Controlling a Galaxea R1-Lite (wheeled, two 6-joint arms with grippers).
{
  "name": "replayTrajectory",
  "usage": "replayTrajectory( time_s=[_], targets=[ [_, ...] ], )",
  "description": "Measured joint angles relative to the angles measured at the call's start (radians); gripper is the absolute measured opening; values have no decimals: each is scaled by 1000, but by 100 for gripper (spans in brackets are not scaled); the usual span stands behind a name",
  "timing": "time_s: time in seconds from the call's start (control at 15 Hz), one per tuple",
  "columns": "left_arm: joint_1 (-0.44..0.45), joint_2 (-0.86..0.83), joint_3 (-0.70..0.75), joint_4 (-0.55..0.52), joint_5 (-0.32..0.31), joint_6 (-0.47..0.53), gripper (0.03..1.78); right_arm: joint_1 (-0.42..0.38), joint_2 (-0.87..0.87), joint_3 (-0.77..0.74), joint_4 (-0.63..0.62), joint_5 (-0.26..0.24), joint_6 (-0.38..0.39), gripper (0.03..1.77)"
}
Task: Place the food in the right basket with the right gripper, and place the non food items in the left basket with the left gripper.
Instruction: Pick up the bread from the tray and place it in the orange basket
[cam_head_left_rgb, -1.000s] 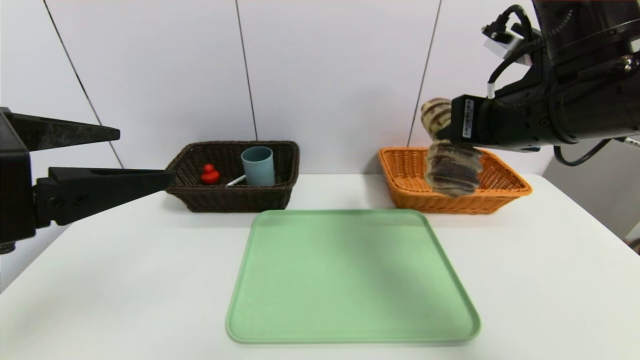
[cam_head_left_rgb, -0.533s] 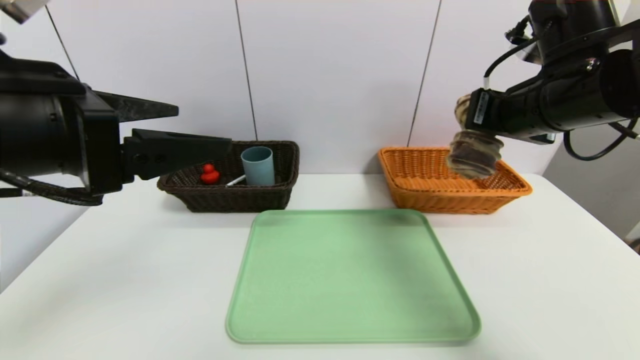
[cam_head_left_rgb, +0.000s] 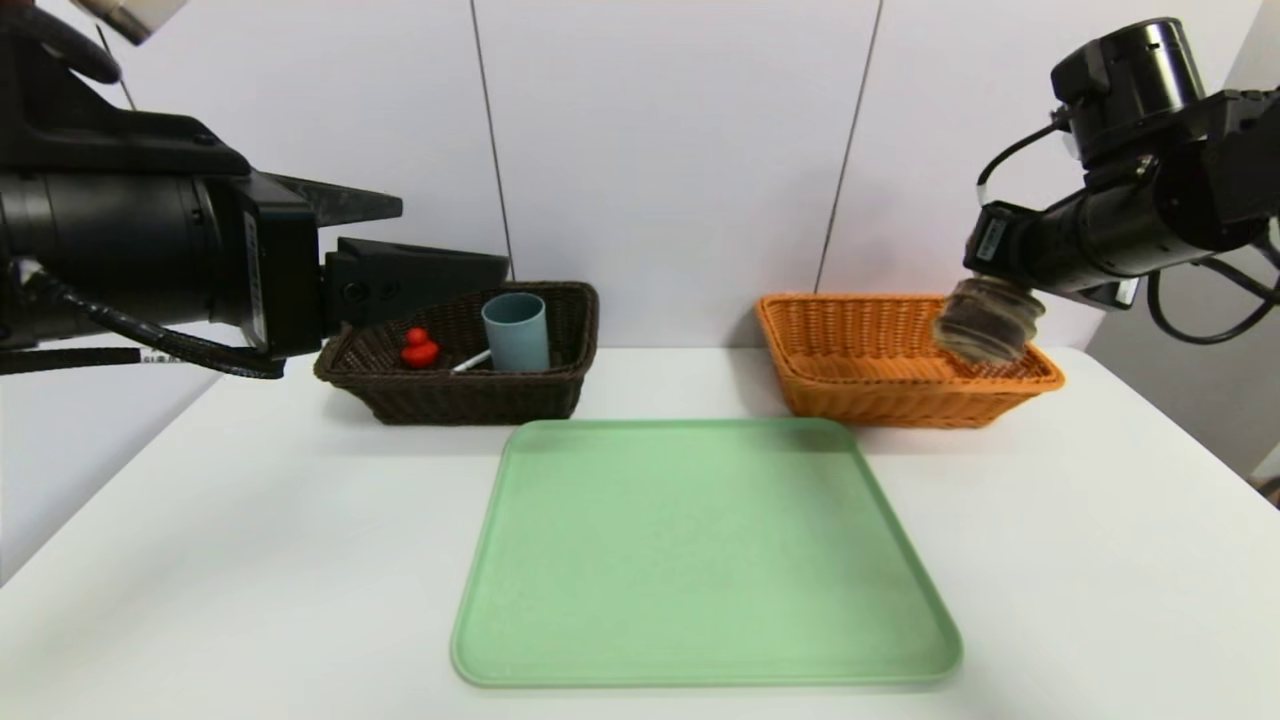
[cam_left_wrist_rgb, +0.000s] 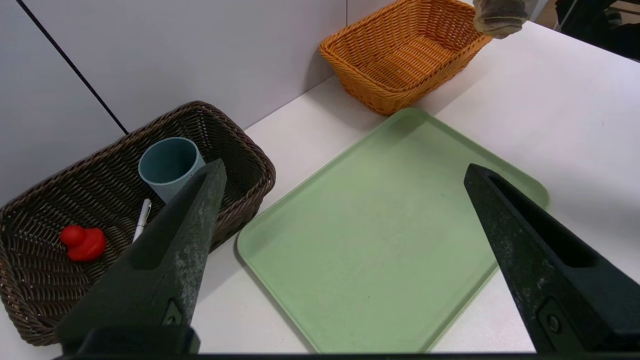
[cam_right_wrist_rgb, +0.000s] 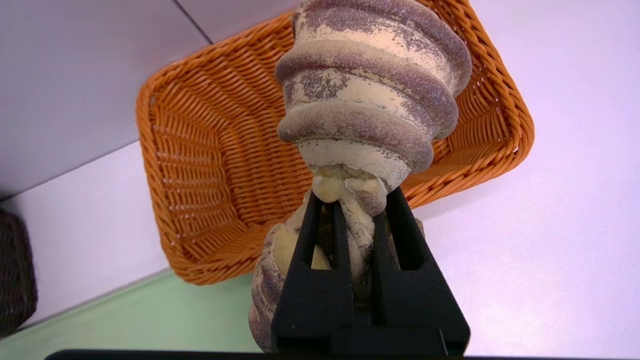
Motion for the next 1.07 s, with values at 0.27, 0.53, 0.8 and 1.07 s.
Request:
replayTrajectory(
  time_s=[0.27,0.53,0.8,1.07],
  targets=[
    [0,2,18,0,0,1,169,-13,34,-16,-7,16,-67,15],
    [0,-2,28,-1,1,0,169,-12,63,-77,-23,46,-388,15],
    [0,-6,40,-2,4,-1,169,-13,124,-162,-55,50,-824,15],
    [0,-9,45,-76,5,-2,169,-26,158,-175,-34,60,-1233,15]
  ],
)
